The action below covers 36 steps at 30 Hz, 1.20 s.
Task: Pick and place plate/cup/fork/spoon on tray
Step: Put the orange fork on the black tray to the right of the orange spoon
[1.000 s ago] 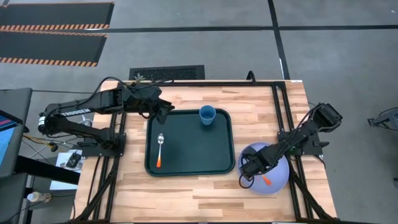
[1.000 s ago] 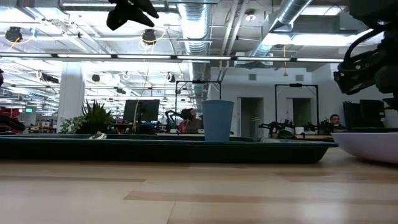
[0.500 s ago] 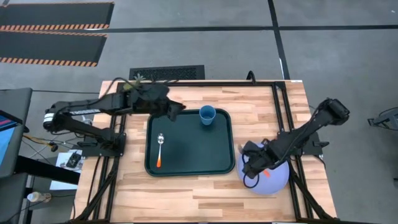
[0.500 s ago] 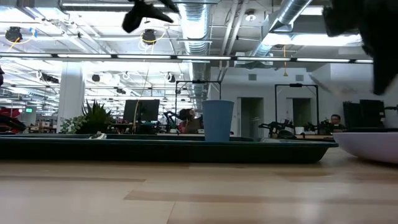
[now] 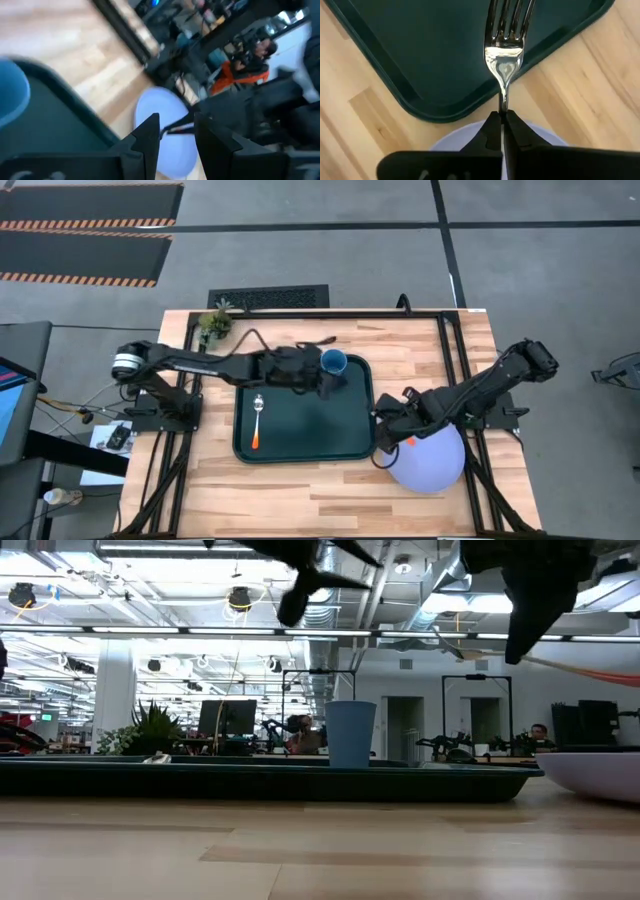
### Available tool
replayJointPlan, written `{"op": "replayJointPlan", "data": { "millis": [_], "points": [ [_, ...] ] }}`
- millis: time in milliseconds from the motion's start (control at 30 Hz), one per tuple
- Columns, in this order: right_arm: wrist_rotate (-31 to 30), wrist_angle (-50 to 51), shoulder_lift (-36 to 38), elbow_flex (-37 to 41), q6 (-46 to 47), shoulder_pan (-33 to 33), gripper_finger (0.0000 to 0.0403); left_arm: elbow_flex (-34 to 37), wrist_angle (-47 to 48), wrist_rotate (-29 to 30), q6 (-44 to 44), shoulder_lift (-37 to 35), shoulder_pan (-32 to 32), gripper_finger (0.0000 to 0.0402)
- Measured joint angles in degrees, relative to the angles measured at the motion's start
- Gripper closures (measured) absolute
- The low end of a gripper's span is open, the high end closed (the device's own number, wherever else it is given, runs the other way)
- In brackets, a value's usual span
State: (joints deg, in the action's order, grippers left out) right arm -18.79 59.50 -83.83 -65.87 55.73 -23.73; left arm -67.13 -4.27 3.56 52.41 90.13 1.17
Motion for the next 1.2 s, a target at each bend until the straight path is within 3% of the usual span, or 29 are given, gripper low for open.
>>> {"op": "replayJointPlan", "data": {
  "millis": [167,300,433,600,867,1200],
  "points": [
    [0.0,0.2,0.2,-0.1,-1.9,0.8,0.0396,0.0,-3.5,-6.5,2.9,4.6,-0.4,0.0296],
    [0.4,-0.1,0.1,-0.1,-3.8,1.8,0.0396,0.0,-6.8,-6.8,4.9,6.7,-1.4,0.0296],
    [0.5,-0.6,0.1,-0.1,-5.2,2.6,0.0396,0.0,-7.1,-5.3,5.3,7.6,-1.6,0.0296],
    [0.6,-2.0,0.1,-0.1,-6.3,3.3,0.0396,0.0,-6.8,0.9,3.9,7.6,-1.9,0.0296],
    [0.8,-3.6,0.1,-0.1,-6.9,4.4,0.0396,0.0,-5.9,4.4,2.1,7.6,-2.3,0.0299],
    [1.5,-5.6,0.1,-0.1,-9.2,6.4,0.0396,0.0,-7.3,1.6,2.7,8.4,-3.2,0.0303]
  ]
}}
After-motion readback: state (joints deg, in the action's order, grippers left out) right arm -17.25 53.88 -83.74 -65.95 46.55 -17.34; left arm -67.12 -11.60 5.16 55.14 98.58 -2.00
